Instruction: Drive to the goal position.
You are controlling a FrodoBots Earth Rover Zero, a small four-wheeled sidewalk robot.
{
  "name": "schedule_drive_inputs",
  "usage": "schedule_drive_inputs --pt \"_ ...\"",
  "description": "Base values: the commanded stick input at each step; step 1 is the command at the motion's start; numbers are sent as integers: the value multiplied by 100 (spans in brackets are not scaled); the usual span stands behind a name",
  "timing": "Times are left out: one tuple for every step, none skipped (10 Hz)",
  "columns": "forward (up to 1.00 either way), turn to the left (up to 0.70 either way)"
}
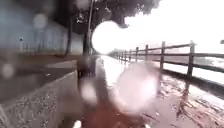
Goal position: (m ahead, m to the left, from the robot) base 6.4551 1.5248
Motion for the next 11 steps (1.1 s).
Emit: schedule_drive_inputs --pt "70 0" --pt "70 0" --pt "70 0" --pt "70 0" --pt "70 0" --pt "70 0" --pt "70 0" --pt "70 0" --pt "70 0" --pt "70 0" --pt "70 0"
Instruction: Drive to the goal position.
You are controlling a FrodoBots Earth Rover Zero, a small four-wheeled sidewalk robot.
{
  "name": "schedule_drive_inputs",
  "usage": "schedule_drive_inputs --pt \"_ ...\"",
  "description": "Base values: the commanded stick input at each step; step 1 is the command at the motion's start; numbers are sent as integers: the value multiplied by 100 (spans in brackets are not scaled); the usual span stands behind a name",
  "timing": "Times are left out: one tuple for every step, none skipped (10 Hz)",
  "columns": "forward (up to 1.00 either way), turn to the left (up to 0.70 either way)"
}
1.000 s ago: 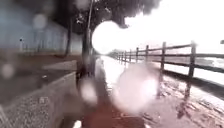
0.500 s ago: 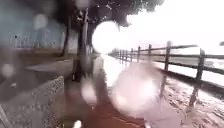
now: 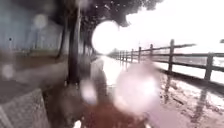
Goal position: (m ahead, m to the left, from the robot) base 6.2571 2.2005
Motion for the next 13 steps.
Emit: schedule_drive_inputs --pt "70 0" --pt "70 0" --pt "70 0" --pt "70 0" --pt "70 0" --pt "70 0" --pt "70 0" --pt "70 -18" --pt "70 -9" --pt "70 0" --pt "70 0" --pt "70 0" --pt "70 0"
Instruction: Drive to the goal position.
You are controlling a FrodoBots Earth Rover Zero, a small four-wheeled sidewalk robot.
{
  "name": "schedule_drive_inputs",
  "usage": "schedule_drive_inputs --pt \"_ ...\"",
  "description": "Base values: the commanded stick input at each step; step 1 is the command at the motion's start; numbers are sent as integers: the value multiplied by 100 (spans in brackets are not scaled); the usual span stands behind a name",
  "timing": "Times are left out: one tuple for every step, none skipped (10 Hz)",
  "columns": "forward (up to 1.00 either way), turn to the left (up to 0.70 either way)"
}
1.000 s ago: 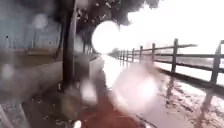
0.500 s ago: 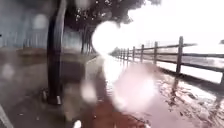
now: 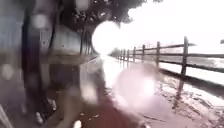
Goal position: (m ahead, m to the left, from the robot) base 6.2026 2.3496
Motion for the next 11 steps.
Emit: schedule_drive_inputs --pt "70 0" --pt "70 0" --pt "70 0" --pt "70 2" --pt "70 22" --pt "70 1" --pt "70 0" --pt "70 0" --pt "70 0" --pt "70 0" --pt "70 0"
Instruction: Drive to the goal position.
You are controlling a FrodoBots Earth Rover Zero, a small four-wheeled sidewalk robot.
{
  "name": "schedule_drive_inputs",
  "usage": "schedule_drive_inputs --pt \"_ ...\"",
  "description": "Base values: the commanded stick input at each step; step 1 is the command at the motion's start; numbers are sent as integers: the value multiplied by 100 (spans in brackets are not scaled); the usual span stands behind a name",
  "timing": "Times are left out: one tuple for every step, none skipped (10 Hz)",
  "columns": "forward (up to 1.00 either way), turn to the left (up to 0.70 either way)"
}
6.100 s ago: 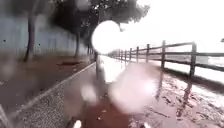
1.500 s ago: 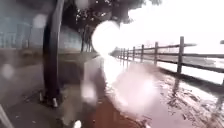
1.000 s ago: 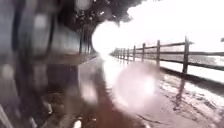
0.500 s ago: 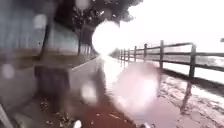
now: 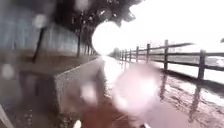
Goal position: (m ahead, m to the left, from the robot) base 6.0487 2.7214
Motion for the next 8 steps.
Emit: schedule_drive_inputs --pt "70 0" --pt "70 0" --pt "70 0" --pt "70 0" --pt "70 0" --pt "70 0" --pt "70 0" --pt "70 0"
